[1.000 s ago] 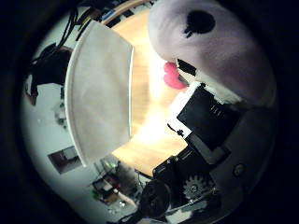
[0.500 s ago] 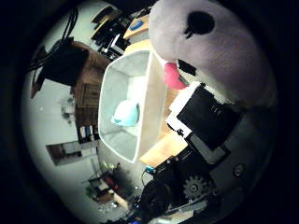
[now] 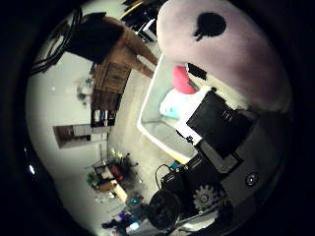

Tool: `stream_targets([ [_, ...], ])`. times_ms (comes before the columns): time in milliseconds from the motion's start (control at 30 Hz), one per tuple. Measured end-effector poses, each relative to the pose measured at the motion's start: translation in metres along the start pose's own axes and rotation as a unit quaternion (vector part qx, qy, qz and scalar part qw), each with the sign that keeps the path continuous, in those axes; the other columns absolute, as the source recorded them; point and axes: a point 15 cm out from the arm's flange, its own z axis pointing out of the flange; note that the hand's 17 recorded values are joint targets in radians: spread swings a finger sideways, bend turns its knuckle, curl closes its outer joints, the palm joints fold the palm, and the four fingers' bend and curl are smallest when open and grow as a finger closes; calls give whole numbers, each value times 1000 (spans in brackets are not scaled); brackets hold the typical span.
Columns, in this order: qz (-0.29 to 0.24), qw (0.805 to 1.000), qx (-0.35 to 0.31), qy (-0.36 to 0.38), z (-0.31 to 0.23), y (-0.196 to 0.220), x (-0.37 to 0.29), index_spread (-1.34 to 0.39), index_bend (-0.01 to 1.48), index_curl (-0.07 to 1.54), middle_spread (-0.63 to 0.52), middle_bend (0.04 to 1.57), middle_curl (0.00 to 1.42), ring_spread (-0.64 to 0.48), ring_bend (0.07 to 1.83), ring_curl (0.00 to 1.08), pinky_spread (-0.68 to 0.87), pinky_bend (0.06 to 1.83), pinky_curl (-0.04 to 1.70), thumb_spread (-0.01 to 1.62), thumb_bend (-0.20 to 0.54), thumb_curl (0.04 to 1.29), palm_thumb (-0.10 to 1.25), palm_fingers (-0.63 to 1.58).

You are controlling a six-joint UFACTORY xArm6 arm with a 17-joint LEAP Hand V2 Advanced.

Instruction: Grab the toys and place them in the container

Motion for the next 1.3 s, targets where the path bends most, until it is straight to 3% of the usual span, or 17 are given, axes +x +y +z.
stream_targets([
  [233, -52, 998, -24, -1, 19, 3, -41, -536, 267, 650, -440, 581, 685, -385, 1127, 445, -633, 1062, 275, 922, -30, 446, 1154, 1138],
  [400, -59, 998, -27, 0, 23, 2, -45, -544, 214, 659, -428, 558, 689, -390, 1105, 443, -618, 1071, 284, 969, -66, 384, 933, 1089],
  [567, -62, 998, -33, 1, 29, 0, -44, -550, 183, 662, -419, 519, 691, -397, 1084, 439, -608, 1065, 290, 994, -30, 358, 864, 1086],
  [667, -67, 997, -37, 3, 30, 1, -42, -545, 150, 655, -404, 441, 678, -401, 1045, 433, -581, 1084, 299, 988, -122, 306, 638, 889],
  [700, -70, 997, -42, 6, 31, 4, -40, -516, 186, 680, -328, 322, 656, -335, 922, 432, -408, 1018, 308, 936, -176, 262, 370, 335],
  [800, -85, 994, -67, 4, 39, 11, -38, -502, 150, 617, -186, 238, 591, -96, 658, 355, -66, 1068, 308, 841, -127, 242, 136, 10],
  [900, -100, 992, -72, -1, 43, 9, -35, -486, 156, 532, -95, 205, 532, 45, 554, 267, 188, 1063, 262, 790, -69, 249, 46, -4],
  [1000, -103, 993, -61, -1, 41, 1, -34, -475, 157, 480, -49, 194, 495, 118, 526, 250, 340, 1052, 243, 769, -46, 262, 12, 3],
  [1300, -102, 993, -63, -1, 44, -3, -23, -468, 163, 398, -19, 198, 439, 172, 494, 249, 495, 1027, 215, 773, -34, 288, 3, 44],
])
